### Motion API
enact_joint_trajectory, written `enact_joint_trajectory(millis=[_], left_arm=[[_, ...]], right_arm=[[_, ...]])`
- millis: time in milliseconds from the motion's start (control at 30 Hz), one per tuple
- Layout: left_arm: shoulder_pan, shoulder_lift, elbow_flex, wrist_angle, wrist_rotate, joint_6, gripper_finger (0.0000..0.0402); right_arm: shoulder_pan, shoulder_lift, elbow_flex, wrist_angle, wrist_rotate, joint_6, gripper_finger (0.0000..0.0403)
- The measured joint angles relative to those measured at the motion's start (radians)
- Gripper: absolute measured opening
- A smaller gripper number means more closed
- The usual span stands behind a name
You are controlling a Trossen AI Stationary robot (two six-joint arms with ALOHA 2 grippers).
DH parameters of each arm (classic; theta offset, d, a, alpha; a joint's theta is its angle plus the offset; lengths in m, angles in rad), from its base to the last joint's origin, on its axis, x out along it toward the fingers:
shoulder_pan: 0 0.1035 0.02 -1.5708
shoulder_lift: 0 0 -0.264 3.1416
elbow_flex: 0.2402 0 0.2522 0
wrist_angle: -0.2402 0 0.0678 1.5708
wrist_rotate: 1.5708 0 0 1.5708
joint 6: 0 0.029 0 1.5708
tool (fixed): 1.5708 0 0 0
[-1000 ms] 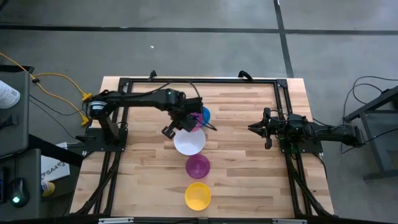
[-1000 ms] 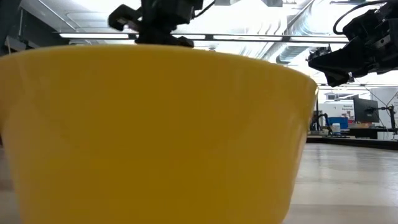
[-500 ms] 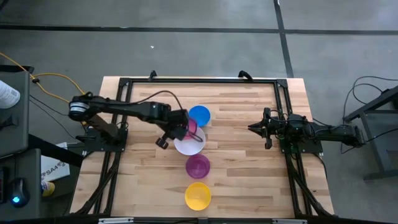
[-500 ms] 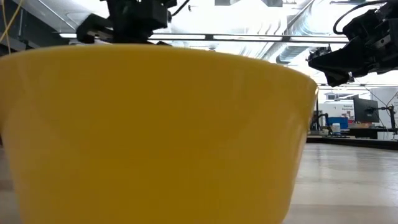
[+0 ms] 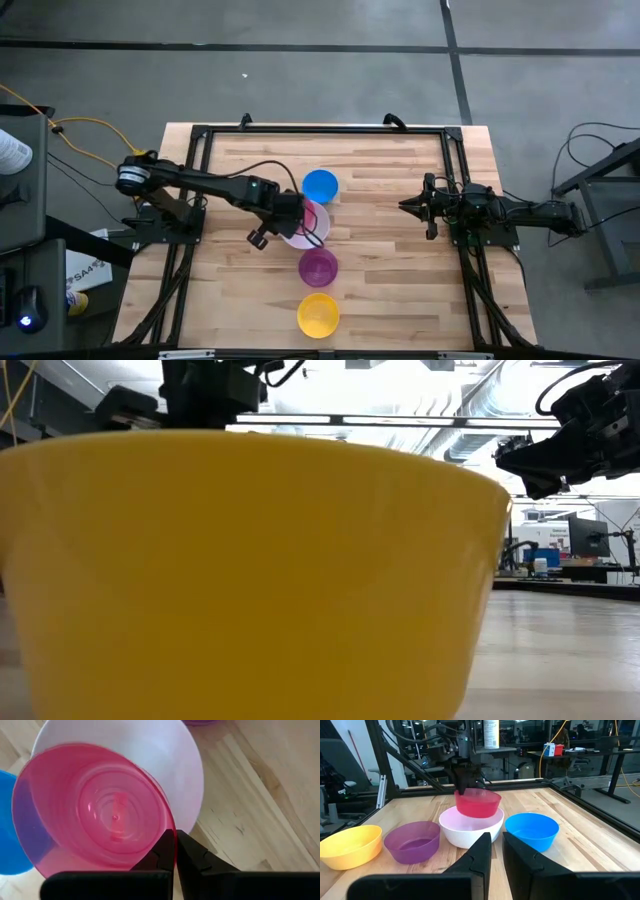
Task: Nest bowls inside each other
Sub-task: Stack the red bowl on the white bowl
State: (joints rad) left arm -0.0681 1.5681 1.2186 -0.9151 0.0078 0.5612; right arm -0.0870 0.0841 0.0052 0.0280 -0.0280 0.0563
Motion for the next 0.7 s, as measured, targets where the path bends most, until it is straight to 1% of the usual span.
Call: enact_joint_trajectory(millis=[167,300,400,700], left_arm=[[-0.013,0.048,0.069,-0.03,-0.004,0.008,0.0],[-0.021,0.085,0.097,-0.045,-0.009,-0.007,0.0],[-0.032,0.093,0.099,-0.037,-0.025,-0.024,0.0],[-0.046,0.129,0.099,-0.031,-0.029,-0.061,0.0]], right_arm=[[0.0,0.0,0.0,0.0,0.0,0.0,0.0039],[0.0,0.0,0.0,0.0,0.0,0.0,0.0039],[0.0,0.0,0.0,0.001,0.0,0.0,0.0039],[0.0,0.0,0.0,0.003,-0.001,0.0,0.0039]])
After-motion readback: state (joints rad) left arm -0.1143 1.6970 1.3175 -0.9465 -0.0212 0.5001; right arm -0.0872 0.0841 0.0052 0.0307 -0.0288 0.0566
